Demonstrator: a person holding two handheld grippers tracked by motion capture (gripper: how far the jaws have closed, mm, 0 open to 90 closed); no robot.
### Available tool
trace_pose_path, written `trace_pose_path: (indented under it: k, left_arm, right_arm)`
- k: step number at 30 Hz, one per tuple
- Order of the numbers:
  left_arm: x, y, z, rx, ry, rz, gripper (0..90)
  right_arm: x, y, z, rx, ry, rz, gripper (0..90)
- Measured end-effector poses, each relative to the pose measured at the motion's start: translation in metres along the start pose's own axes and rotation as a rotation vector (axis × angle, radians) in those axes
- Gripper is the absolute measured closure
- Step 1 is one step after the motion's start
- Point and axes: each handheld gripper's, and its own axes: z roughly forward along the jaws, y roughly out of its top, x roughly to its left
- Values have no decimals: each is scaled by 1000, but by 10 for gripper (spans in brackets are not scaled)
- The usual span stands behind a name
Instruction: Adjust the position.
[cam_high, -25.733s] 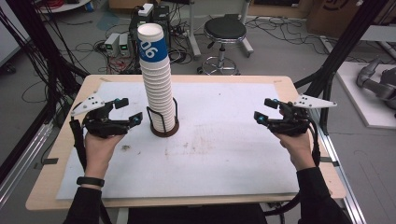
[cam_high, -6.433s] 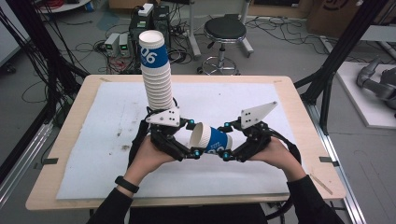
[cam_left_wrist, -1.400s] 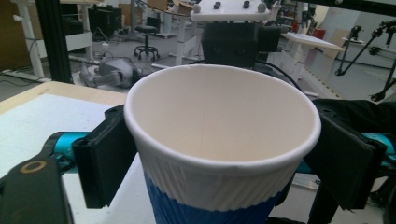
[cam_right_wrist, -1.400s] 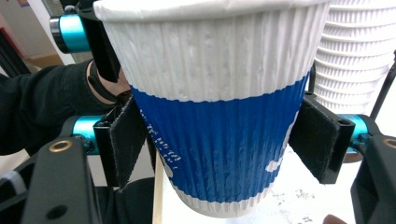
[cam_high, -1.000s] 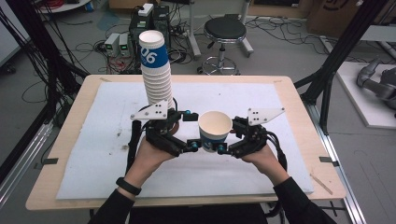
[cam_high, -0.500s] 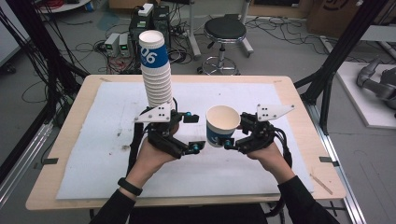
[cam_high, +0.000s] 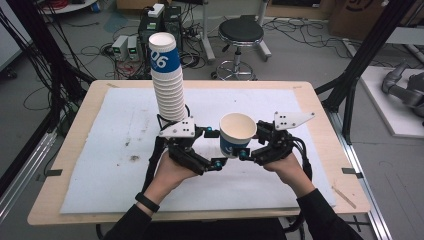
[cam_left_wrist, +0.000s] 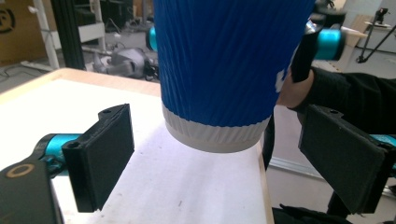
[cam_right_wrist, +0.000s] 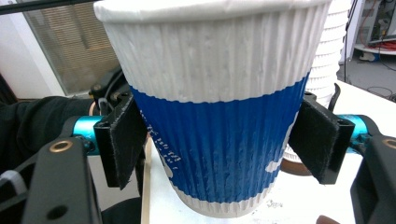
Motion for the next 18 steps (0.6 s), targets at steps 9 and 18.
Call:
trace_pose_path:
  k: [9,18]
  left_arm:
    - [0,-6,8,4,-6,-17,105]
    - [-1,-9,14,12,-17,-20,116]
  right_arm:
    - [2,-1,5,13,12,5,248]
    - [3,-3,10,21,23,-3,248]
